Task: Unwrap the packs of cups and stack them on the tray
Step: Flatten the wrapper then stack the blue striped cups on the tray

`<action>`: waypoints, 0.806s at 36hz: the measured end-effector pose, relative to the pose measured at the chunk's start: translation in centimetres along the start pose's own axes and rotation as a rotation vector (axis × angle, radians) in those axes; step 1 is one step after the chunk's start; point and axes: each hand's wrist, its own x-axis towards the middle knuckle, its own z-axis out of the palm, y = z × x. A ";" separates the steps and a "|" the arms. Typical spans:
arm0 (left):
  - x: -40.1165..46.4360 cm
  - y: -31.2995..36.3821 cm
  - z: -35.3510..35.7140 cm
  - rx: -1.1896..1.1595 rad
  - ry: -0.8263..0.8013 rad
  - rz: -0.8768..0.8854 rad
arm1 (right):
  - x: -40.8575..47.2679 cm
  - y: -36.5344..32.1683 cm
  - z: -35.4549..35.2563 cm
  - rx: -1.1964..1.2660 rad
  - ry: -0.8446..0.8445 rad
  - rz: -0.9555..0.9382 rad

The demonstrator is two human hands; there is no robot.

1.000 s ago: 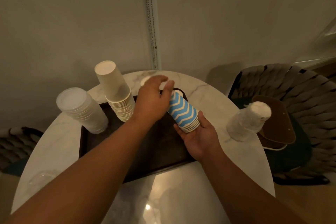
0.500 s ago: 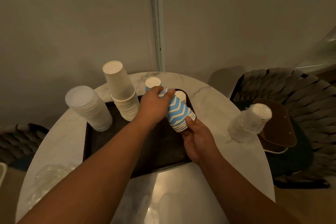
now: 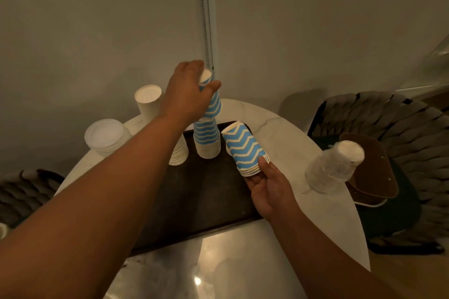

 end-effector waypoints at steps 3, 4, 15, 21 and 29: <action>-0.6 -1.0 1.4 0.035 -0.090 -0.014 | 0.1 0.0 -0.2 -0.001 0.020 0.003; -0.8 -1.5 1.9 0.044 -0.117 -0.021 | 0.1 0.0 -0.3 -0.001 0.026 0.006; -2.4 -4.6 5.4 0.089 -0.272 -0.080 | 0.5 -0.3 -0.9 -0.031 0.038 0.010; -2.7 -3.7 4.8 0.013 -0.076 -0.035 | 0.4 -0.2 -0.8 -0.060 0.042 0.016; -7.0 0.4 4.8 -0.407 -0.038 -0.348 | -0.2 0.6 1.6 -0.031 -0.067 0.040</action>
